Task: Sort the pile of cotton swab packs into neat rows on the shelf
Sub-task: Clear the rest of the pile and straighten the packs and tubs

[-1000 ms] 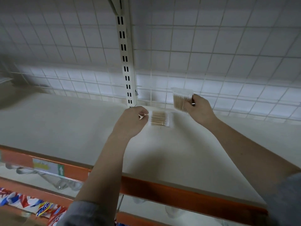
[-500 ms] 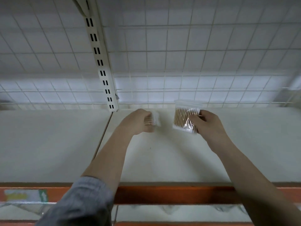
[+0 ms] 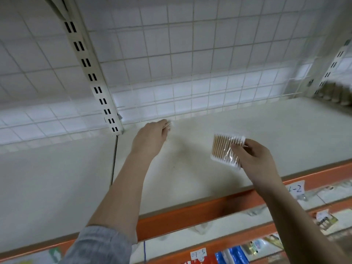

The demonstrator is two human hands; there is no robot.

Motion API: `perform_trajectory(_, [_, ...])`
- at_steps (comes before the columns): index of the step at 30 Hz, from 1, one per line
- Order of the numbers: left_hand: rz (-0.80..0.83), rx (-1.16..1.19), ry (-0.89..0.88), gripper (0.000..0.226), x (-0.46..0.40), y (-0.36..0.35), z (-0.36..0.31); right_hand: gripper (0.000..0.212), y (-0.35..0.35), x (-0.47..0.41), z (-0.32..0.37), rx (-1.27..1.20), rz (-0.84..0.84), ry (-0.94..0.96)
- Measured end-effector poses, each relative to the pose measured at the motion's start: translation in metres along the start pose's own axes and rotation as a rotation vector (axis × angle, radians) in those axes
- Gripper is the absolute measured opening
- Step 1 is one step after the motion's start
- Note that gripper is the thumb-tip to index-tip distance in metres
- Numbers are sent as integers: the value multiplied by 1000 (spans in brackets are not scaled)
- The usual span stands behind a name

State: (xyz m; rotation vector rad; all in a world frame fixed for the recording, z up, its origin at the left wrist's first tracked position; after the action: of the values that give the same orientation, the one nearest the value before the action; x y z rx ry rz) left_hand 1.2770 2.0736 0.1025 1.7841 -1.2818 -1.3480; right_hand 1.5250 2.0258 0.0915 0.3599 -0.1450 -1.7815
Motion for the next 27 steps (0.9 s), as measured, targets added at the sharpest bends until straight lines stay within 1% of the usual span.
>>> perform_trajectory(2, [-44, 73, 35, 24, 3, 4, -9, 22, 7, 6, -2, 1, -31, -10])
perform_trajectory(5, [-71, 198, 109, 37, 11, 7, -28, 20, 21, 13, -5, -27, -57, -43])
perform_trajectory(7, [-76, 325, 155, 35, 17, 3, -44, 21, 34, 16, -9, -41, -91, -59])
perform_trajectory(10, [-33, 455, 199, 24, 24, -10, -69, 23, 58, 19, -15, -57, -147, -63])
perform_trajectory(12, [10, 531, 185, 21, 26, -20, -86, 22, 77, 22, -19, -66, -186, -63])
perform_trajectory(13, [32, 559, 178, 21, 26, -25, -96, 21, 88, 23, -21, -64, -199, -64])
perform_trajectory(14, [46, 563, 170, 30, 27, -30, -107, 21, 100, 24, -23, -61, -210, -65])
perform_trajectory(15, [49, 561, 162, 34, 28, -34, -119, 22, 113, 24, -27, -62, -214, -64])
perform_trajectory(18, [26, 652, 123, 15, 35, -47, -162, 29, 158, 26, -42, -82, -228, -59])
perform_trajectory(19, [6, 695, 131, 13, 37, -52, -181, 32, 176, 26, -49, -71, -232, -61])
perform_trajectory(22, [-67, 747, 170, 13, 45, -74, -233, 32, 228, 28, -68, -39, -256, -68])
perform_trajectory(24, [-96, 767, 206, 17, 51, -91, -275, 40, 268, 27, -84, -38, -261, -76])
perform_trajectory(25, [-92, 789, 224, 19, 55, -100, -296, 44, 287, 26, -91, -24, -258, -80])
perform_trajectory(27, [-61, 833, 252, 23, 63, -117, -337, 40, 325, 27, -102, 5, -253, -90])
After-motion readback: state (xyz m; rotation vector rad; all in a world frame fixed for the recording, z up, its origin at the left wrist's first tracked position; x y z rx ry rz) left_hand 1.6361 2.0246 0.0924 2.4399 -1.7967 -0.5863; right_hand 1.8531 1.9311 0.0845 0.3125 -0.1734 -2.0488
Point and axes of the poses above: each hand's wrist, its own x-axis away from the middle knuckle, its own y-axis out of the back of the hand, z = x × y, the point moved 1 cm from there along -x, towards the middle knuckle, and after that the axes turned 6 degrees about -z, right-handed, at the moved point
